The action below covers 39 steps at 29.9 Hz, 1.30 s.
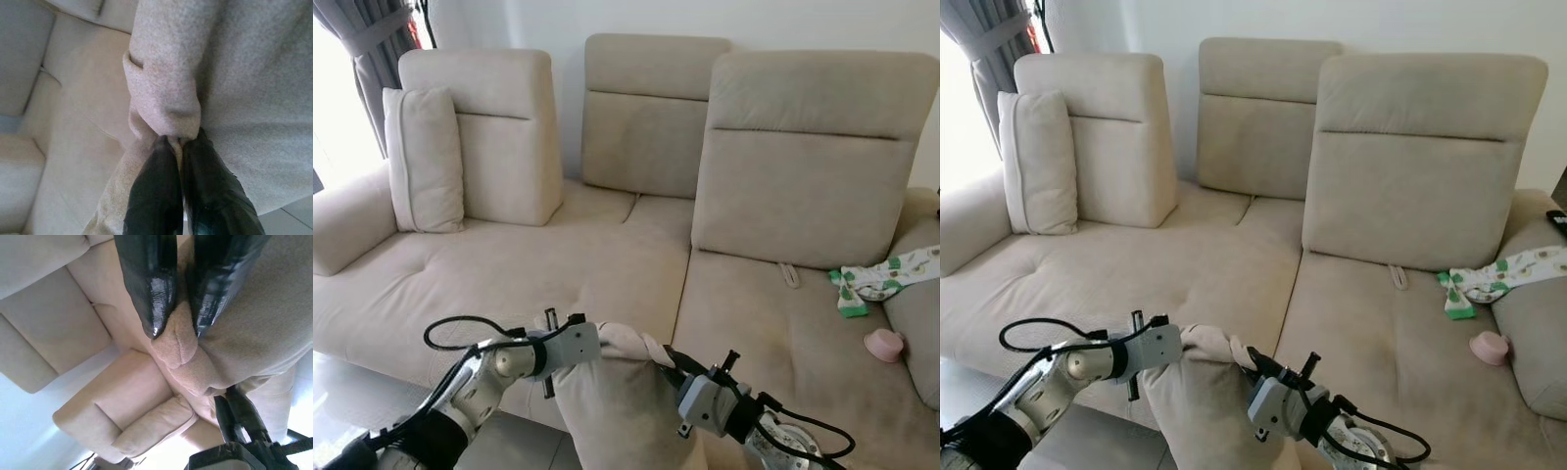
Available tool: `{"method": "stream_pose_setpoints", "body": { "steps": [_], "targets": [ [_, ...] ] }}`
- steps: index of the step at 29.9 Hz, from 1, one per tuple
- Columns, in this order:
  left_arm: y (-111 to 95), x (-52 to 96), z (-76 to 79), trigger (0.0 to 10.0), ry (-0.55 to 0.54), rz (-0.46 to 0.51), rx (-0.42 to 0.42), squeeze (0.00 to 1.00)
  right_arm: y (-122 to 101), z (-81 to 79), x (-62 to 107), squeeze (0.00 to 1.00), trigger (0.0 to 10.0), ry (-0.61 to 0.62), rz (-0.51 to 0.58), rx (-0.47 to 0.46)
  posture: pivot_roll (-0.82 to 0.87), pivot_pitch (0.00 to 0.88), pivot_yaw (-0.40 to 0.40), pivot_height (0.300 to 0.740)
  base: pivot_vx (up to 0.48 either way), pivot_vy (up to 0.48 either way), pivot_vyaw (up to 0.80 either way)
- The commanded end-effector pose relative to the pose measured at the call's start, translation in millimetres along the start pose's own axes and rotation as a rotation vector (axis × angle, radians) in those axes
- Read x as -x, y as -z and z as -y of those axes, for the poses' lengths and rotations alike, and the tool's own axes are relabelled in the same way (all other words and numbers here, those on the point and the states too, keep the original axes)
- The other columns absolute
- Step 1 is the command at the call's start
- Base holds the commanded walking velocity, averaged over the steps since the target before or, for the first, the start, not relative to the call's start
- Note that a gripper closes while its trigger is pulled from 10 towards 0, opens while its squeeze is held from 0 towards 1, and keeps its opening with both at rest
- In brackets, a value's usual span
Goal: Move the pillow to the sofa from floor
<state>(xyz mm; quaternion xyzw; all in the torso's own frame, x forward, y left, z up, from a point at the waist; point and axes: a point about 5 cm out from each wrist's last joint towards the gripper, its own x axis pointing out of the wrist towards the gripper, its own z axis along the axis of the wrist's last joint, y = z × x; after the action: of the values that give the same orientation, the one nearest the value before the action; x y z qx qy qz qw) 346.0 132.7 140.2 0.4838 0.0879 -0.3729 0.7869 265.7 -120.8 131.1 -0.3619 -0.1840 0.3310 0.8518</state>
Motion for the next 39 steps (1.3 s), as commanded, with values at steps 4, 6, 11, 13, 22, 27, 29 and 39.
{"method": "stream_pose_setpoints", "body": {
  "steps": [4,6,11,13,22,27,29,39],
  "targets": [
    [1.0,-0.5,-6.8,10.0,-0.042,-0.018,0.027,0.00,-25.7,21.8,-8.2,0.00,10.0,0.076,0.136,0.036,0.02,0.000,0.034,0.700,0.000,0.000,0.00],
    [0.2,-0.7,-7.2,10.0,-0.045,-0.014,0.032,0.00,-25.8,22.0,-8.2,0.00,10.0,0.076,0.136,0.036,0.02,0.000,0.034,0.705,0.000,0.000,0.00],
    [-4.3,-0.9,-11.8,10.0,-0.068,0.012,0.063,0.00,-28.0,24.4,-9.7,0.00,10.0,0.082,0.142,0.038,0.02,0.000,0.035,0.720,0.000,0.000,0.00],
    [-5.7,-0.9,-13.6,10.0,-0.076,0.020,0.072,0.00,-28.7,25.3,-10.2,0.00,10.0,0.085,0.145,0.039,0.01,0.000,0.036,0.725,0.000,0.000,0.00],
    [-14.8,0.8,-29.0,10.0,-0.142,0.056,0.107,0.00,-31.5,33.7,-11.4,0.00,10.0,0.109,0.151,0.042,0.01,0.000,0.032,0.740,0.000,0.000,0.00],
    [-18.7,0.4,-31.4,10.0,-0.153,0.078,0.120,0.00,-29.8,40.4,-11.4,0.00,10.0,0.147,0.140,0.023,0.01,0.000,0.031,0.740,0.000,0.000,0.00],
    [-20.2,-0.2,-30.9,10.0,-0.154,0.084,0.115,0.00,-30.2,41.6,-11.6,0.00,10.0,0.155,0.141,0.014,0.01,0.000,0.030,0.740,0.000,0.000,0.00],
    [-25.0,-3.1,-28.0,10.0,-0.150,0.099,0.116,0.00,-32.3,39.3,-12.8,0.00,10.0,0.151,0.143,-0.002,0.01,0.000,0.033,0.740,0.306,0.000,0.00]
  ]
}}
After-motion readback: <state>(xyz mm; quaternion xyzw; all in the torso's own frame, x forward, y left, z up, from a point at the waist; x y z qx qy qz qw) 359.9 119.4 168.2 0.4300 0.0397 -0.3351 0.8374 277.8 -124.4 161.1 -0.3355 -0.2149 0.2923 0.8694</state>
